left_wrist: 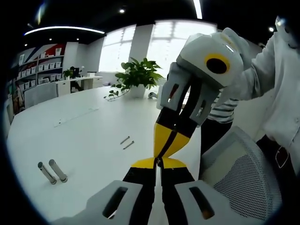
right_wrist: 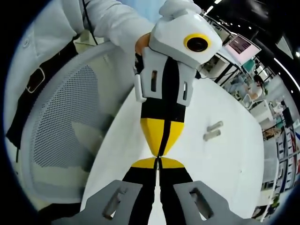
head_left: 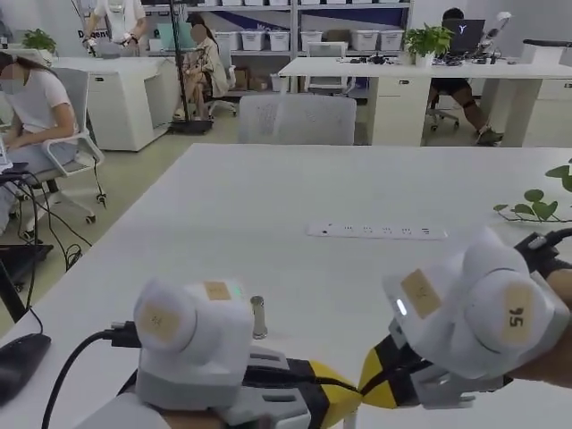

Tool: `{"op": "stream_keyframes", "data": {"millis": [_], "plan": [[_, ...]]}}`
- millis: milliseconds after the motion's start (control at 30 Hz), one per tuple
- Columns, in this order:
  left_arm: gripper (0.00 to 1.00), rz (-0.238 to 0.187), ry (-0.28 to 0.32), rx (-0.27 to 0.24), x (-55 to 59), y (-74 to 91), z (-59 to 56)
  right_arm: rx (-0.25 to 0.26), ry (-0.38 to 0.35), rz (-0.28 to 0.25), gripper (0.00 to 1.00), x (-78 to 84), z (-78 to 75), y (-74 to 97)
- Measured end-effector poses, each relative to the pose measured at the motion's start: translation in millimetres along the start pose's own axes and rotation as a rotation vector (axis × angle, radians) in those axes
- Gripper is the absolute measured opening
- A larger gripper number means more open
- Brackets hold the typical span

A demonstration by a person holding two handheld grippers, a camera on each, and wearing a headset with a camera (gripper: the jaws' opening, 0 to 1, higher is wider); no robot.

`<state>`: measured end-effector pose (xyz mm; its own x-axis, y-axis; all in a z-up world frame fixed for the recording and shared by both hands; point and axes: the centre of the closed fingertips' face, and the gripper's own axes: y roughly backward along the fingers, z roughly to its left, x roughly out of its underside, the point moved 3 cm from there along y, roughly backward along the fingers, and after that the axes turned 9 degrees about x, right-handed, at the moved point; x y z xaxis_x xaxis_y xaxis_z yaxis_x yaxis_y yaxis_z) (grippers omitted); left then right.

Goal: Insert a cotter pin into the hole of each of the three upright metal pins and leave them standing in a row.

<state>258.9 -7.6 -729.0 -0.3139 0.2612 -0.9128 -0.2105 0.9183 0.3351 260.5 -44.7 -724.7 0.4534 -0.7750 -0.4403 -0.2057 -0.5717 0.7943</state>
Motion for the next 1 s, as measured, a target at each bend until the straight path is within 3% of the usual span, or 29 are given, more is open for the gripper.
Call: {"op": "stream_keyframes", "data": {"millis": [1000], "plan": [[0.00,0.010,-0.002,0.013,0.7,3.8,-2.5,-0.009,-0.054,-0.003,0.03,-2.9,3.3,-0.5]]}}
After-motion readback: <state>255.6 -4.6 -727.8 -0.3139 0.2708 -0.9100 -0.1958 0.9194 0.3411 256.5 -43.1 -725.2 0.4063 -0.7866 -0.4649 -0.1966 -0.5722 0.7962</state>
